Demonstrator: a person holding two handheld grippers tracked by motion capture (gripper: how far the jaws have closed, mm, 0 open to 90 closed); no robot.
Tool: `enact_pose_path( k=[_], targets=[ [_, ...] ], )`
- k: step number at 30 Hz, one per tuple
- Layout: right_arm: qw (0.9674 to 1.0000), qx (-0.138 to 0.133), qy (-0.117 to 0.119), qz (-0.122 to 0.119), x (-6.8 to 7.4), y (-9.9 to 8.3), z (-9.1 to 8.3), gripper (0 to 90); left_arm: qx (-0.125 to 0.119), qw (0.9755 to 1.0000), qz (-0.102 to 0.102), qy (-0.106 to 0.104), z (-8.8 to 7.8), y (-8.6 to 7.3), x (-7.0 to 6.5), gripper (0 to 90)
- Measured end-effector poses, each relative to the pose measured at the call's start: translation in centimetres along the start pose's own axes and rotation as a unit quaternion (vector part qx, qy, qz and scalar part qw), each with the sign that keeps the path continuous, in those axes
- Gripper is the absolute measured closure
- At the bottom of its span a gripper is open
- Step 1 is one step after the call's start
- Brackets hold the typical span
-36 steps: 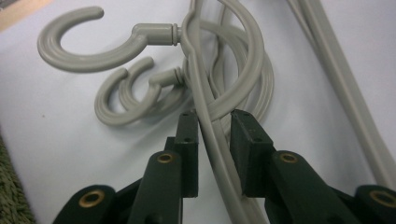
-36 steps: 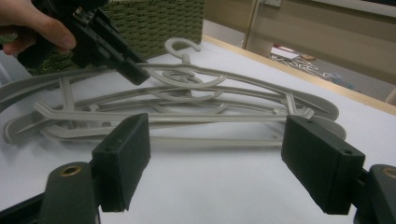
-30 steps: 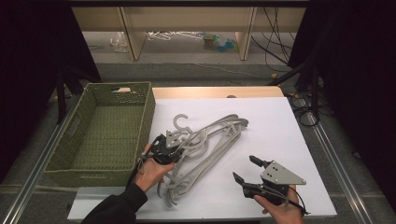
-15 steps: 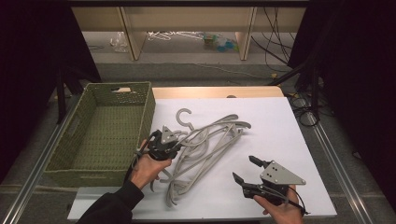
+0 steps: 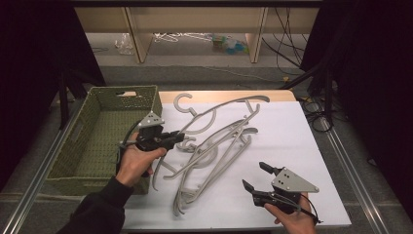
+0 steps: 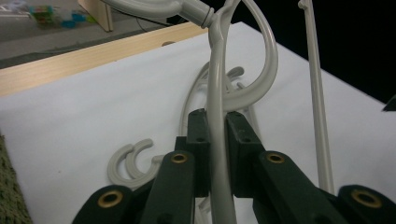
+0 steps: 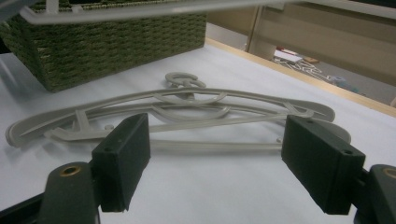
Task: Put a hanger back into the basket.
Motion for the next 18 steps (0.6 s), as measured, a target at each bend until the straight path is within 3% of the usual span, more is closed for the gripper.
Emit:
enact_pose_path(
  k=[6, 7, 9, 13, 14, 15, 17, 18],
  targets=[
    [1.0000, -0.002, 0.000, -0.003, 0.0, 0.1, 0.1, 24.4, -0.014, 0.9986, -0.045, -0.024, -1.7, 1.3, 1.6, 81.0],
    [1.0000, -0.001, 0.000, -0.004, 0.0, 0.1, 0.1, 24.4, -0.014, 0.9986, -0.045, -0.024, -1.7, 1.3, 1.6, 81.0],
    [1.0000, -0.002, 0.000, -0.003, 0.0, 0.1, 0.1, 24.4, -0.021, 0.9971, -0.064, -0.034, -2.9, 2.0, 2.8, 81.0],
    [1.0000, -0.002, 0.000, -0.002, 0.0, 0.1, 0.1, 24.3, -0.023, 0.9958, -0.083, -0.031, -4.4, 2.4, 4.0, 81.0],
    [1.0000, -0.003, 0.000, -0.002, 0.0, 0.1, 0.1, 24.3, -0.026, 0.9948, -0.096, -0.025, -5.5, 2.7, 5.0, 81.0],
    [1.0000, -0.003, 0.000, -0.002, 0.0, 0.1, 0.1, 24.3, -0.026, 0.9948, -0.096, -0.025, -5.5, 2.7, 5.0, 81.0],
    [1.0000, 0.000, 0.000, -0.004, 0.0, 0.1, 0.0, 24.4, -0.039, 0.9937, -0.104, -0.013, -7.0, 2.9, 6.8, 81.0],
    [1.0000, 0.000, 0.000, -0.004, 0.0, 0.1, 0.0, 24.4, -0.039, 0.9937, -0.104, -0.013, -7.0, 2.9, 6.8, 81.0]
  ],
)
Point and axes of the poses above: each handheld gripper's, and its own axes: z roughly forward along the jaws, y roughly out of its top, x roughly to its left, the point moved 4 cm from there along z, roughly forward along the jaws, and after that the axes turned 7 degrees about -z, right-handed, at the moved point
